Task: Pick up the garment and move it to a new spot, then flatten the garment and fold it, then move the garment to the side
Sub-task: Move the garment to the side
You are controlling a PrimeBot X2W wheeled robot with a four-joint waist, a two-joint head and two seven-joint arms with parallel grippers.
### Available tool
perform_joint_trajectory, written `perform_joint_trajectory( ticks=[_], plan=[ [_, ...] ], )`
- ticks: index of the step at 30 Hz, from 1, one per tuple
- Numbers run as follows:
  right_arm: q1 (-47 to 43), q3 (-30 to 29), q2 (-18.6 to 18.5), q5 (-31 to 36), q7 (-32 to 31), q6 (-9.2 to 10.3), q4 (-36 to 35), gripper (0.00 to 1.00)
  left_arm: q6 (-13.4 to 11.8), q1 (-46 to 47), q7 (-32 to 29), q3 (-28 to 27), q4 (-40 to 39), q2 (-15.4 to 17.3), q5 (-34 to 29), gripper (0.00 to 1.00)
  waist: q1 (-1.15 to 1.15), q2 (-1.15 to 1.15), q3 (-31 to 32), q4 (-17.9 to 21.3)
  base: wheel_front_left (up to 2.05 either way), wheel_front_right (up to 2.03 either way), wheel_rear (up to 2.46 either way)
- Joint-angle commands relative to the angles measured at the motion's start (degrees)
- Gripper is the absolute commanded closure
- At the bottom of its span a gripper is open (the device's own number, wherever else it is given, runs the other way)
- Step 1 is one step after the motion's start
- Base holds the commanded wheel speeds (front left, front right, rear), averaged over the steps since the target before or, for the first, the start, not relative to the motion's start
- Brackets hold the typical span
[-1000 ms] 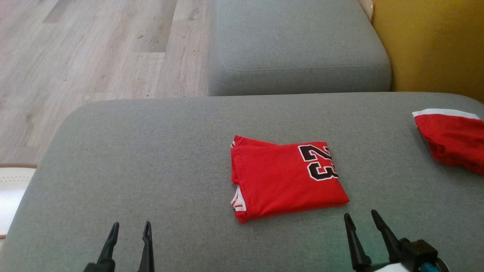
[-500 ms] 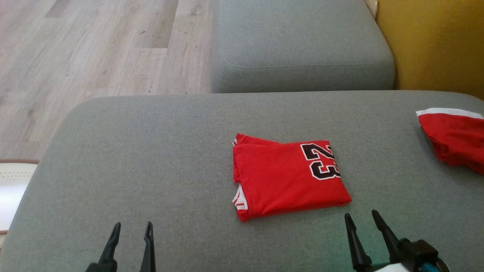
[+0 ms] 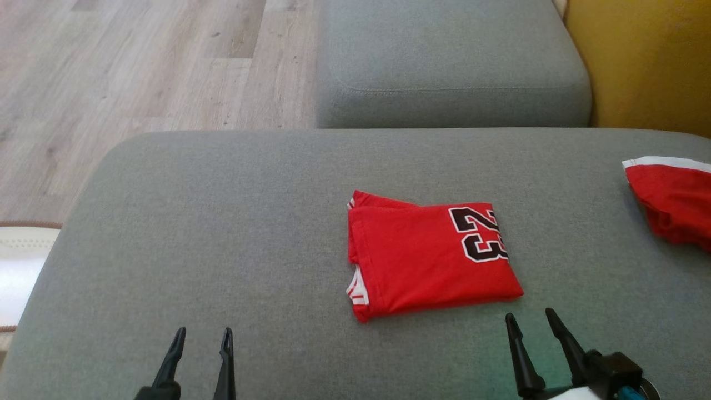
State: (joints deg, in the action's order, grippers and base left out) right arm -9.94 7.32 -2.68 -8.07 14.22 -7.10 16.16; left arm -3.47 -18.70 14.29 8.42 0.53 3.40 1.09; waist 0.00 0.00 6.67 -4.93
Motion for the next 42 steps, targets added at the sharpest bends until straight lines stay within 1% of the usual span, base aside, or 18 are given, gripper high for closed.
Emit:
perform_joint_trajectory(
  ticks=[1,9,16,20,24,29,33,37,42],
  plan=[
    [1.94,1.41,-0.31,0.41,0.77,-0.39,-2.05,0.0,0.25,2.82,0.71,-1.52,-1.6,-0.49,-0.37,0.0,0.0,0.0,-0.21,-0.2,0.0,0.0,0.0],
    [3.08,1.82,-0.77,0.38,0.78,-0.39,-2.01,0.0,0.08,3.52,0.71,-0.99,-1.97,-0.49,-0.44,0.0,0.0,0.0,-2.42,-1.03,0.0,0.0,0.0],
    [7.09,1.01,-2.1,-1.03,0.78,-0.39,-1.66,0.0,0.24,5.46,0.71,0.5,-2.32,-0.5,-0.63,0.0,0.0,0.0,-5.81,-2.23,0.0,0.0,0.0],
    [10.37,0.36,-3.57,-2.59,0.78,-0.39,-0.48,0.0,0.4,6.83,0.71,1.38,-2.41,-0.5,-0.74,0.0,0.0,0.0,-8.04,-2.9,0.0,0.0,0.0],
    [16.51,0.63,-7.04,-6.14,0.27,-0.39,4.26,0.0,0.38,9.12,0.71,2.81,-2.21,-0.51,-0.76,0.0,0.0,0.0,-10.97,-3.88,0.0,0.0,0.0],
    [25.01,0.77,-12.38,-13.0,-6.9,-0.39,9.83,0.0,-0.1,11.29,0.71,4.61,-1.94,-0.51,-0.44,0.0,0.0,0.0,-13.78,-4.74,0.0,0.0,0.0],
    [29.61,2.69,-16.48,-18.79,-14.09,-0.39,13.31,0.0,-0.51,12.73,0.71,5.89,-1.78,-0.52,-0.21,0.0,0.0,0.0,-15.76,-5.58,0.0,0.0,0.0],
    [31.22,5.71,-19.26,-24.21,-20.15,-0.39,15.39,0.0,-1.0,14.22,0.71,7.09,-1.39,-0.52,0.22,0.0,0.0,0.0,-17.11,-6.55,0.0,0.0,0.0],
    [29.97,9.48,-21.1,-29.57,-24.23,-0.39,14.81,0.0,-2.16,15.05,0.71,8.0,-1.18,-0.52,1.08,0.0,0.0,0.0,-17.83,-7.12,0.0,0.0,0.0]
  ],
)
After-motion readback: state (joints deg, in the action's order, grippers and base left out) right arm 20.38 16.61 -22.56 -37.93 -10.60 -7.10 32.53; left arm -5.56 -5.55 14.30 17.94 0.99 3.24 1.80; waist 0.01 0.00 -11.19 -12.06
